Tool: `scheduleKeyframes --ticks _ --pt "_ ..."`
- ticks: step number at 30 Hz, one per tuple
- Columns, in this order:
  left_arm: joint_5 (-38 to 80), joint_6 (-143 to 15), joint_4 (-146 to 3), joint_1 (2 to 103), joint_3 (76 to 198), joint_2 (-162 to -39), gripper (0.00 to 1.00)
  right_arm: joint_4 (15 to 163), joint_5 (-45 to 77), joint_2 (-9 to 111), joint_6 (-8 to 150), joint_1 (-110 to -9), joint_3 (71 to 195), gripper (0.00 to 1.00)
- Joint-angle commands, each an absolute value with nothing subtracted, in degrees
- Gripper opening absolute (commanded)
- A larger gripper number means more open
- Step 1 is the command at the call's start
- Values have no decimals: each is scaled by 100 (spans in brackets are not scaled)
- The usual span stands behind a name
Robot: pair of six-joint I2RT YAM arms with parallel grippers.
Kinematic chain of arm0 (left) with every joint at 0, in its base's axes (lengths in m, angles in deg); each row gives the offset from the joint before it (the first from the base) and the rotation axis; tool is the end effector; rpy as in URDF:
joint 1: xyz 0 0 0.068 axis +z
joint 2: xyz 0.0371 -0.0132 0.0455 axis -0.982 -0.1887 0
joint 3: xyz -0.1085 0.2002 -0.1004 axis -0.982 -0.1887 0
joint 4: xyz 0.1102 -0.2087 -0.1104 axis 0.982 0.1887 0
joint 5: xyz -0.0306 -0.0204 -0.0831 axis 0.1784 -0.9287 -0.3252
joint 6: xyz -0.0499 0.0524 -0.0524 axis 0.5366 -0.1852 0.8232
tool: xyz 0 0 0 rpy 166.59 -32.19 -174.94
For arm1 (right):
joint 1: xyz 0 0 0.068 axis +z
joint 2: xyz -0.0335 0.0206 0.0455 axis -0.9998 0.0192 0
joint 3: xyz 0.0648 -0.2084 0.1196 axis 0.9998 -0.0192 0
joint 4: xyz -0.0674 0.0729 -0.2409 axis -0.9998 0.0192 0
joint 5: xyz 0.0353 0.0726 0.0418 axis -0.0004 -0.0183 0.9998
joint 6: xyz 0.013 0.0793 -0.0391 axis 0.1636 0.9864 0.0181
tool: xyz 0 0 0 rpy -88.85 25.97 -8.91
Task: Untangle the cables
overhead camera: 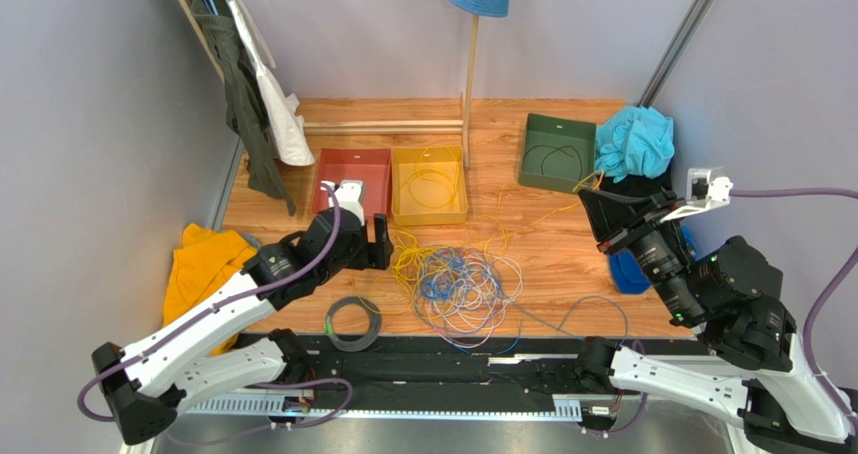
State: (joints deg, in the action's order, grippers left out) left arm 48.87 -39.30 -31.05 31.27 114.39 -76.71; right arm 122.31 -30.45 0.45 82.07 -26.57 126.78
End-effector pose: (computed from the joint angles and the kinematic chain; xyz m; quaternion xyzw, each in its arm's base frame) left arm 0.1756 -0.1543 0.2560 0.0221 0.8968 -0.1632 0.4107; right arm 0.0911 0.0664 0.4470 -0.0142 0.6821 0.2770 0.6766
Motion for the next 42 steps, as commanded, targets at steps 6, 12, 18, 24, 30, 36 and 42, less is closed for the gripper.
scheduleKeyframes --ticks 6,12,18,24,30,36,42 --pt "5188 -4090 -3176 3166 11453 -6395 99 12057 -2412 576 7983 -2676 13258 0" --pt "4595 -4292 -3816 3166 11198 -5955 99 12101 -2096 936 7938 -2685 13662 0" --pt "3291 -4284 -4968 3166 10645 -5805 95 11829 -2210 1481 7658 -2676 13741 0" --pt "2983 -3863 -5092 3158 9900 -5691 91 11566 -2342 2746 7201 -2868 14539 0" --pt "2921 -3353 -5022 3158 9011 -4866 88 11196 -2070 4124 7033 -3456 15497 0" --pt "3202 -3045 -4329 3158 8614 -3890 85 11143 -1691 5574 6946 -4152 16860 0" --pt "3255 -3009 -4064 3158 8474 -3371 85 10906 -998 6666 7121 -4820 17853 0"
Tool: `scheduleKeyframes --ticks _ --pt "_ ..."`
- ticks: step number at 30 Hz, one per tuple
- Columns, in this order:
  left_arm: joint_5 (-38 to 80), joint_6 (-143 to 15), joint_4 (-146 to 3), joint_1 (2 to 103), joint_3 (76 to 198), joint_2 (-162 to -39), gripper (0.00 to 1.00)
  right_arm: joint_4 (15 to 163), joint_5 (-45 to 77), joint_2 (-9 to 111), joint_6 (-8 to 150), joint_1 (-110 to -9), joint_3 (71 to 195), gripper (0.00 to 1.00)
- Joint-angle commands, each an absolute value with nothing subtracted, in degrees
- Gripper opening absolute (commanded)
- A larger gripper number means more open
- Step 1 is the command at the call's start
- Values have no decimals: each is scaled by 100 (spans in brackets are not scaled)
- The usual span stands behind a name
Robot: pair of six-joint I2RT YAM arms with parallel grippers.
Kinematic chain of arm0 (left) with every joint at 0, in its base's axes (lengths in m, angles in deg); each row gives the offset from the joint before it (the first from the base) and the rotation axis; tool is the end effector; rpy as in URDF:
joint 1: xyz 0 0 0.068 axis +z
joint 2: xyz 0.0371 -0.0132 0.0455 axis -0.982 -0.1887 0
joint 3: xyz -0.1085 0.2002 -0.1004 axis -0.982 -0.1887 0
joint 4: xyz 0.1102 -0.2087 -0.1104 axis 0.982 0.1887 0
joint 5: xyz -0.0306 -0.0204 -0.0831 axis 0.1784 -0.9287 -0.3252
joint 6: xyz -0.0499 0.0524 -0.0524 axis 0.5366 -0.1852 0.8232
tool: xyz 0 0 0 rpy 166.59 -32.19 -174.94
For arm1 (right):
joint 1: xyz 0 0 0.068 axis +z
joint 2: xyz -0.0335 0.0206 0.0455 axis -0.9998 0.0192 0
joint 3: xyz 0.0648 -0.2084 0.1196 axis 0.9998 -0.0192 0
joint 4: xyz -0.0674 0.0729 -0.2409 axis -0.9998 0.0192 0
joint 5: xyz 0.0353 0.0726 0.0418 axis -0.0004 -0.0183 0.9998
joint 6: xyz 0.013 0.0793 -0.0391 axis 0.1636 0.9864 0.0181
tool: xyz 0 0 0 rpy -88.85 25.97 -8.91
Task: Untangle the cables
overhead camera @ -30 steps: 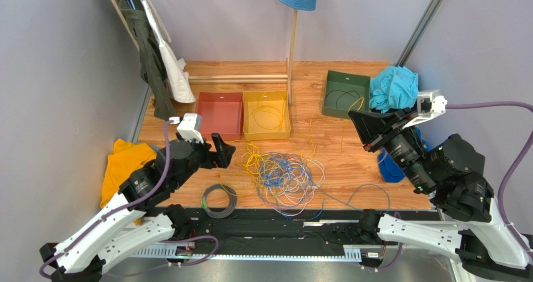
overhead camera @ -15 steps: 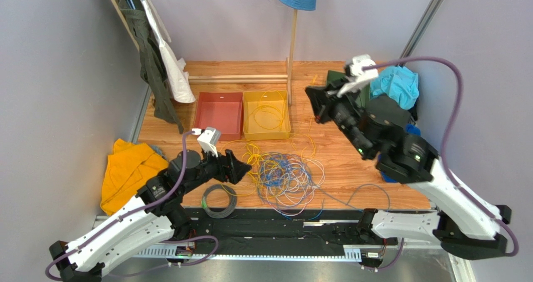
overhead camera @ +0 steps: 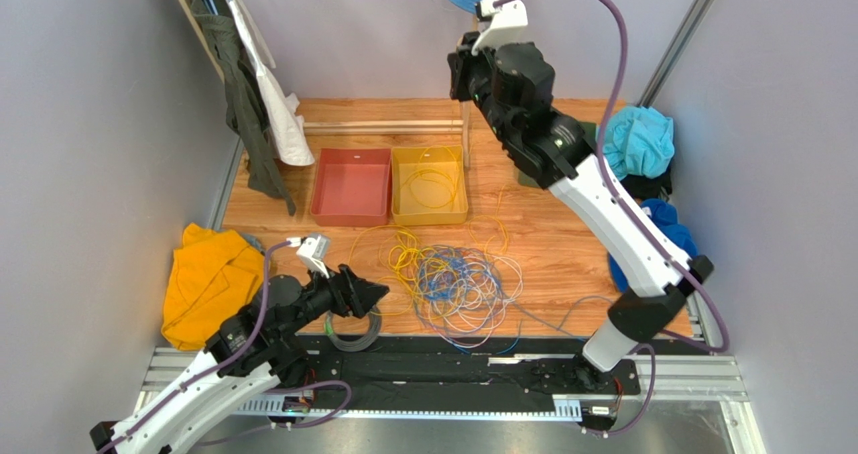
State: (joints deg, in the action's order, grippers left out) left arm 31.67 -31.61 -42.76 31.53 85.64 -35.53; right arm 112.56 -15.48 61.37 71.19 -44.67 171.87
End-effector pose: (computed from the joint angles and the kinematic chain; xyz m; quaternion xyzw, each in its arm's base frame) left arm 0.1116 -0.1174 0.2177 0.0159 0.7990 -0.4188 0.4312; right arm 0.2898 0.2373 0.5013 -0.0858 0.7076 0.1640 0.6820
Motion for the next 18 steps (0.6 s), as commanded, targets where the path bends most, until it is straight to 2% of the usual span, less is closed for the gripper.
scheduleKeyframes --ticks 1,9,18 --pt "3247 -3009 -4064 3158 8447 -3362 85 10897 -823 6946 7156 -4890 17977 0" --pt "3299 -3071 -4125 3158 8280 -3309 85 10651 -443 7721 7385 -5251 18575 0" --pt "3343 -3150 -4055 3158 8245 -3283 85 10563 -320 7933 7402 -5286 18708 0"
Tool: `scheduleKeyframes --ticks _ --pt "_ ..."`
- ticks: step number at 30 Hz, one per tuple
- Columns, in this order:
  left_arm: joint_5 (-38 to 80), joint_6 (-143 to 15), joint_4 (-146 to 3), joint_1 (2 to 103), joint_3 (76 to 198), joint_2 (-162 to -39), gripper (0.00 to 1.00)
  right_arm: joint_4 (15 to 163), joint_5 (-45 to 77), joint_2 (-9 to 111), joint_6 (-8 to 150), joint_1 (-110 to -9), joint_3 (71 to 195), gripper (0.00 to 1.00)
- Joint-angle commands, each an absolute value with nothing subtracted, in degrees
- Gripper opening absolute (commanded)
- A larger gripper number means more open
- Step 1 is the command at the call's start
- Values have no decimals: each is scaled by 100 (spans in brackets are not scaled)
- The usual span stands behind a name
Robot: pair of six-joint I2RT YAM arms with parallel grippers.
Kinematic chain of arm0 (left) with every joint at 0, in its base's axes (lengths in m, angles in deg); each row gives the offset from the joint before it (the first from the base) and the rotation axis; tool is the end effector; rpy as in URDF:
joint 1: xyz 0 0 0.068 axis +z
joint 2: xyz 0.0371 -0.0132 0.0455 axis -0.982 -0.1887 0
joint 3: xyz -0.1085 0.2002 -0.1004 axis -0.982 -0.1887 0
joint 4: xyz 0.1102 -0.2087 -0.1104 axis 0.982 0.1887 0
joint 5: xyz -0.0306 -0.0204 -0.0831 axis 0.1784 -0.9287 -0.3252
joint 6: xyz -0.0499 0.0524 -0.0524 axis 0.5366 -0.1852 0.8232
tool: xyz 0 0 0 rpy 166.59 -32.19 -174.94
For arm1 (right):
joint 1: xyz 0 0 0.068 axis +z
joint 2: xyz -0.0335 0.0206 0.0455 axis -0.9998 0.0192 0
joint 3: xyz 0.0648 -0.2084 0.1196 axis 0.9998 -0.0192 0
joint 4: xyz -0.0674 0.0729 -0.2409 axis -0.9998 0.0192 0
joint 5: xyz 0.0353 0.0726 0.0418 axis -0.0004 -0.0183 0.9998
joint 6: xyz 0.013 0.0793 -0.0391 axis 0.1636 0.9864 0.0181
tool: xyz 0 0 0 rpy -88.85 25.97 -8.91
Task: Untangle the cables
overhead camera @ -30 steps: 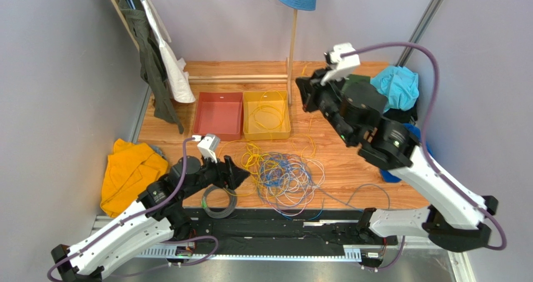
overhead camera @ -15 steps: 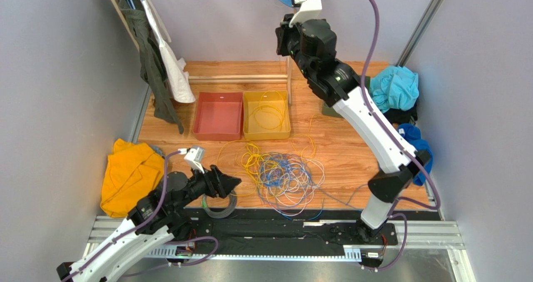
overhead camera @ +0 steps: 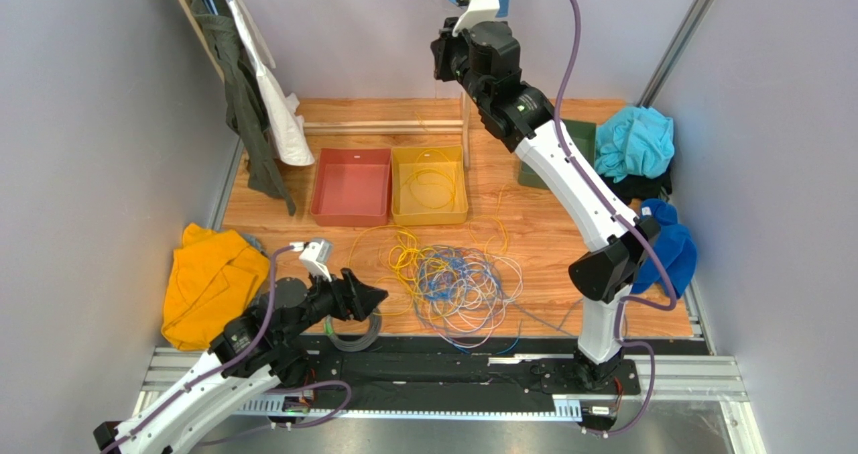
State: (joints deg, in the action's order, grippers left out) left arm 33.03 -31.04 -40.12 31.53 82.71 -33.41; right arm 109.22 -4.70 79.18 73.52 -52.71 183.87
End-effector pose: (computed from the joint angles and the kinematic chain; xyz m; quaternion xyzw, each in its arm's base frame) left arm 0.1110 -0.1139 0.1970 0.0061 0.8167 -0.3964 0.4193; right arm 0.3857 0.2600 0.4604 -0.0924 0.7218 0.1874 0.6598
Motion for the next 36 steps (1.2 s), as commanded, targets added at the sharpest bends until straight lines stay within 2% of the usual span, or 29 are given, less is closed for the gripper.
scheduleKeyframes --ticks 1,8,12,19,25,33,36 --pt "3343 -3106 -4046 3158 8236 -3265 85 10572 -329 7933 7420 -5286 18681 0" --pt "3264 -3001 -4002 3149 8166 -3160 84 10212 -390 7670 7437 -5286 17531 0" --pt "3255 -3000 -3993 3158 8157 -3142 85 9799 -373 7450 7613 -5286 16251 0" --pt "3264 -3018 -3958 3158 8157 -3142 85 9175 -197 7142 7816 -5199 14938 0" --pt "3247 -2992 -3958 3158 8192 -3142 84 9410 -197 6914 7719 -5154 15279 0" --pt "3203 -2974 -4002 3158 8166 -3151 84 10140 -171 6808 7543 -5146 16631 0" --pt "3185 -2965 -4046 3158 8139 -3168 84 10255 -136 6764 7508 -5137 16738 0"
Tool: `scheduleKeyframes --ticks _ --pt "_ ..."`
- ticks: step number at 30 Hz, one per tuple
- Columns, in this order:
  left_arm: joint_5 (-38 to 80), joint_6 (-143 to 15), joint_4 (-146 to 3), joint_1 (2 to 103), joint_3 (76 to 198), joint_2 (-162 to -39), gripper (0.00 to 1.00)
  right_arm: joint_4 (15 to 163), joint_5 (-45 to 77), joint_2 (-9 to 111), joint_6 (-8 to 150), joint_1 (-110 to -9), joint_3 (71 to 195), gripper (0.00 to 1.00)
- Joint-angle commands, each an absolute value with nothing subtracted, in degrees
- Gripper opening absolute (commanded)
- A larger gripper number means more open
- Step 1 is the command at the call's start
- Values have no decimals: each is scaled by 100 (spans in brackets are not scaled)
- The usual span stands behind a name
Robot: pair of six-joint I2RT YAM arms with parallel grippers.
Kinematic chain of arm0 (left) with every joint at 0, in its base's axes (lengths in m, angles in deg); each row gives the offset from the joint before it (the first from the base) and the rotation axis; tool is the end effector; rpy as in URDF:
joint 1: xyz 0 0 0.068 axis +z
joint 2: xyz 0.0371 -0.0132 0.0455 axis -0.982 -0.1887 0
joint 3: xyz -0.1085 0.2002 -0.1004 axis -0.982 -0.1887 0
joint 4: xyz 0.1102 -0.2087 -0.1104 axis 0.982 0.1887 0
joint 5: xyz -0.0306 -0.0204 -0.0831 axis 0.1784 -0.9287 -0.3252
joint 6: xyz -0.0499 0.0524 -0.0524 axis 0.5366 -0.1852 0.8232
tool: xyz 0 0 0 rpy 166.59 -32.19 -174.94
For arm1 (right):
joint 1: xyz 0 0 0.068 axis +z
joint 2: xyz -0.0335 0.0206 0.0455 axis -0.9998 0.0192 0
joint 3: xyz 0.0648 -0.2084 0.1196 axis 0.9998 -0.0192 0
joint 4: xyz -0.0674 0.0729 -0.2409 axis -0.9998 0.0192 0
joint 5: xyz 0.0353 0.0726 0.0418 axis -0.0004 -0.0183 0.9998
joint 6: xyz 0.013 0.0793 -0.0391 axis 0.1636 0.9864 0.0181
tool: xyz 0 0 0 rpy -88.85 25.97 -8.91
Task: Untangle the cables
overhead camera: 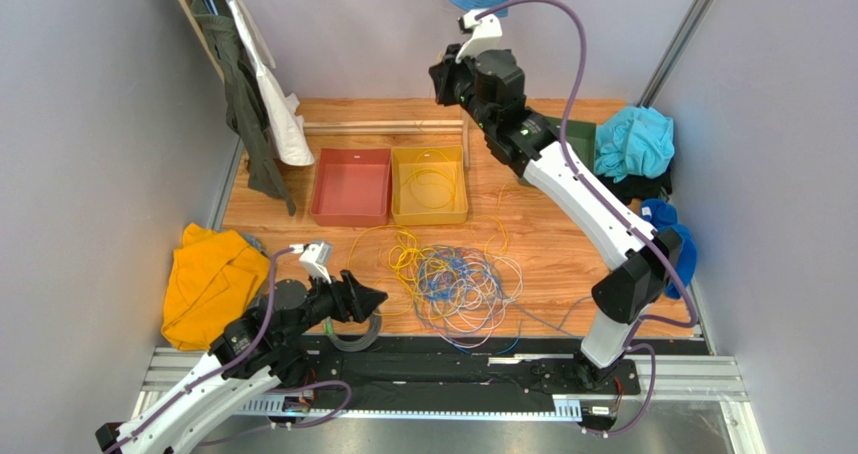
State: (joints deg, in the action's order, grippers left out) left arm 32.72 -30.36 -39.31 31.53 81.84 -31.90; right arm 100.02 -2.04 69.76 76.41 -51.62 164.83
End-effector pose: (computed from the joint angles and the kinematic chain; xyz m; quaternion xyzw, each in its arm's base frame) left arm 0.1092 -0.1126 0.1929 0.0029 0.8176 -0.3995 0.4146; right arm 0.3636 0.2589 0.4313 -0.0977 0.7238 0.2248 0.6450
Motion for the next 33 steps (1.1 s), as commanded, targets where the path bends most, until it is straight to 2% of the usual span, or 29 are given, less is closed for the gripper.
scheduleKeyframes --ticks 1,11,19,21,22,25,29,33 --pt "3176 -2957 -4063 3158 8131 -3177 84 10255 -127 6755 7499 -5119 16721 0" --pt "3132 -2939 -4099 3158 8104 -3221 84 9948 -136 6694 7525 -5111 15922 0" --pt "3167 -2965 -4230 3158 8016 -3317 84 9552 321 7343 7964 -5111 14806 1" --pt "3176 -2992 -4248 3158 8042 -3362 84 9439 391 7440 8061 -5102 14411 13" --pt "3176 -3000 -4257 3158 8060 -3405 84 9394 392 7467 8096 -5093 14262 27" --pt "3202 -3036 -4266 3158 8122 -3502 85 9394 330 7459 8088 -5093 13988 49" --pt "3316 -3123 -4248 3158 8271 -3651 90 9517 76 7020 8114 -5084 13751 63" --pt "3597 -3203 -4292 3158 8534 -3888 99 9421 -284 5863 8351 -4988 13110 68"
